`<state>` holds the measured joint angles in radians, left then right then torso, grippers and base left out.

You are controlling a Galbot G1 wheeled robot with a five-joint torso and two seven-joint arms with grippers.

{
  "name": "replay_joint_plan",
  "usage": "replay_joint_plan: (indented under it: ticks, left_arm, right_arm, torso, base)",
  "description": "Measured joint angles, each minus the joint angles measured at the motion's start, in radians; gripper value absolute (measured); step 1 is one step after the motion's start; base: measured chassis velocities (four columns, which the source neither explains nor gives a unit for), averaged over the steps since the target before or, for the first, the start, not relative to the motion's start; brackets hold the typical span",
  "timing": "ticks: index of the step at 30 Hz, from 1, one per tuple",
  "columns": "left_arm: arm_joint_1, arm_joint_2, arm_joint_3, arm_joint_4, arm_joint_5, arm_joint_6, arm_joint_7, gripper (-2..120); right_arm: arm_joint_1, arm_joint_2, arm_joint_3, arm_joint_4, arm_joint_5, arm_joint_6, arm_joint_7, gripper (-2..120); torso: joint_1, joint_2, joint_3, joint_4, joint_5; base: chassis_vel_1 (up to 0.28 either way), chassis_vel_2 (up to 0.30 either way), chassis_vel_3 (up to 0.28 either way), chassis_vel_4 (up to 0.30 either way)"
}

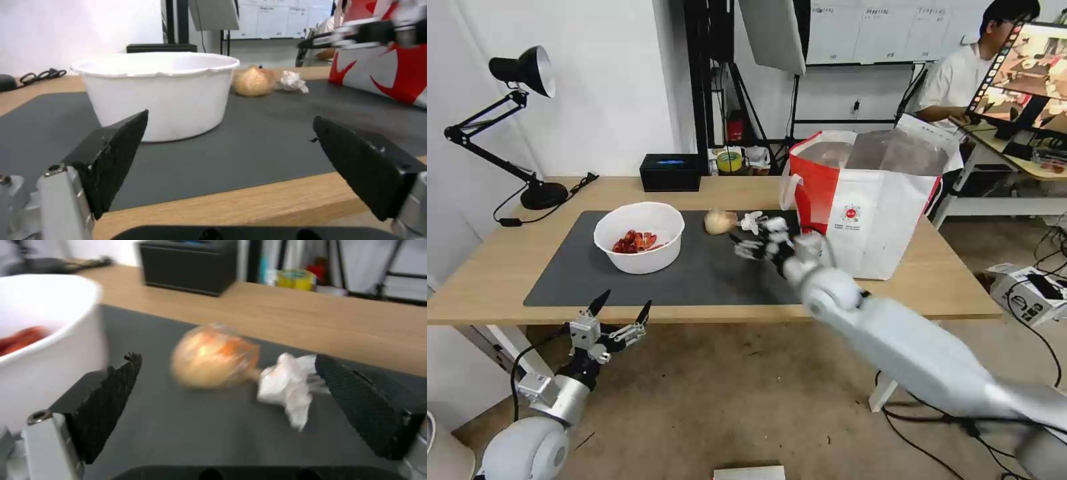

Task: Pick up the trash from the table and place it into the takeout bag.

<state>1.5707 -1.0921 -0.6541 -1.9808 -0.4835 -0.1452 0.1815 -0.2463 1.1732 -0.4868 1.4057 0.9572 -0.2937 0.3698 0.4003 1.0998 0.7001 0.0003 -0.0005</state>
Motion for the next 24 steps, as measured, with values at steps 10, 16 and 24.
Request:
replay_joint_plan:
  ticks: [10, 16, 24]
  left_arm:
    - [0.012, -0.01, -0.004, 0.0, 0.002, -0.013, 0.0, 100]
    - [0.009, -0.01, 0.0, 0.002, 0.002, -0.016, 0.0, 100]
    - [0.006, -0.012, 0.012, 0.007, 0.004, -0.017, 0.0, 100]
  right_arm:
    - [0.11, 0.154, 0.045, -0.299, 0.026, -0.114, 0.118, 100]
    - [0.113, 0.171, 0.062, -0.341, 0.074, -0.158, 0.107, 100]
    - [0.12, 0.205, 0.075, -0.405, 0.084, -0.183, 0.058, 100]
  torso:
    - [0.0, 0.0, 0.0, -0.0003, 0.0003]
    - [0.0, 0.0, 0.0, -0.0005, 0.0005]
    - [0.0, 0.0, 0.0, -0.0004, 0.0004]
  base:
    - [0.0, 0.0, 0.0, 0.0]
    - [0.0, 0.0, 0.0, 0.0]
    - [0.0, 0.0, 0.0, 0.0]
